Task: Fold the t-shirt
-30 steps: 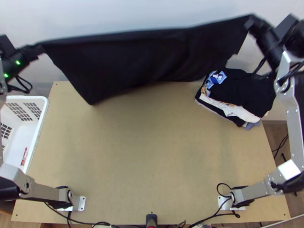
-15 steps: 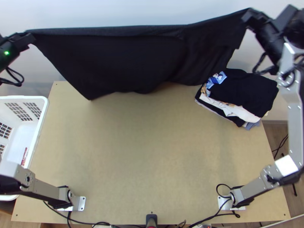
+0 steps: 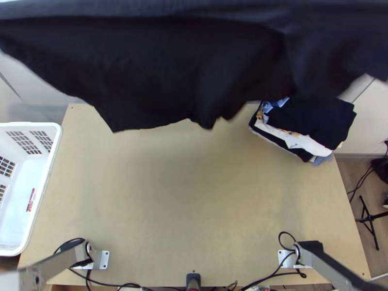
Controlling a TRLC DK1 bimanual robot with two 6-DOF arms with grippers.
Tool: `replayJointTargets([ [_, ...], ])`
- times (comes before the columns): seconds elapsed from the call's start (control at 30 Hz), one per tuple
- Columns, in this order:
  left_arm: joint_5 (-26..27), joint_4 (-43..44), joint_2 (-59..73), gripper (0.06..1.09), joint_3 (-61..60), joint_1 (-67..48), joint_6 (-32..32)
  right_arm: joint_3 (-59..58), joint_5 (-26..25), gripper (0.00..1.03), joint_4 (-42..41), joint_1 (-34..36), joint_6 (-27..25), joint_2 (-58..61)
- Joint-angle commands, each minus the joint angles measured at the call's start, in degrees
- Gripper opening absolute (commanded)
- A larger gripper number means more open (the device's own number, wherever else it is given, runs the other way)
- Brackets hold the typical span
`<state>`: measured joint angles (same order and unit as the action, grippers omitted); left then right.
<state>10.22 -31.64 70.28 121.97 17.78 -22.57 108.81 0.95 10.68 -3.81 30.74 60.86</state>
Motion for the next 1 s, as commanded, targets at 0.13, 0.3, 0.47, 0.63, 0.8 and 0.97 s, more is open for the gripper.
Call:
replayJointTargets([
  [0.13,-0.9,-3.5,-16.4,0.09,-6.1,1.6,-0.2,-9.9,-0.2,0.03,5.2,-1.5,-3.0,-23.9],
  [0.3,-1.3,-3.3,-18.8,0.09,-6.9,1.6,0.5,-8.2,-0.2,0.03,5.1,-1.9,-3.0,-24.1],
  [0.47,-1.3,-5.3,-18.7,0.09,-7.4,1.6,0.9,-6.9,-0.3,0.03,5.5,-3.5,-2.7,-21.2],
  [0.63,-0.9,-12.7,-20.9,0.09,-18.3,1.4,0.2,-19.3,-0.3,0.03,6.0,-5.2,-0.3,-21.7],
  [0.8,6.1,-19.8,-24.7,0.09,-34.8,1.1,-5.8,-34.0,1.2,0.03,9.2,-7.1,4.7,-21.7],
  [0.97,9.1,-17.6,-28.5,0.09,-55.6,1.1,-2.5,-48.7,3.8,0.03,7.0,-7.2,5.1,-21.6],
])
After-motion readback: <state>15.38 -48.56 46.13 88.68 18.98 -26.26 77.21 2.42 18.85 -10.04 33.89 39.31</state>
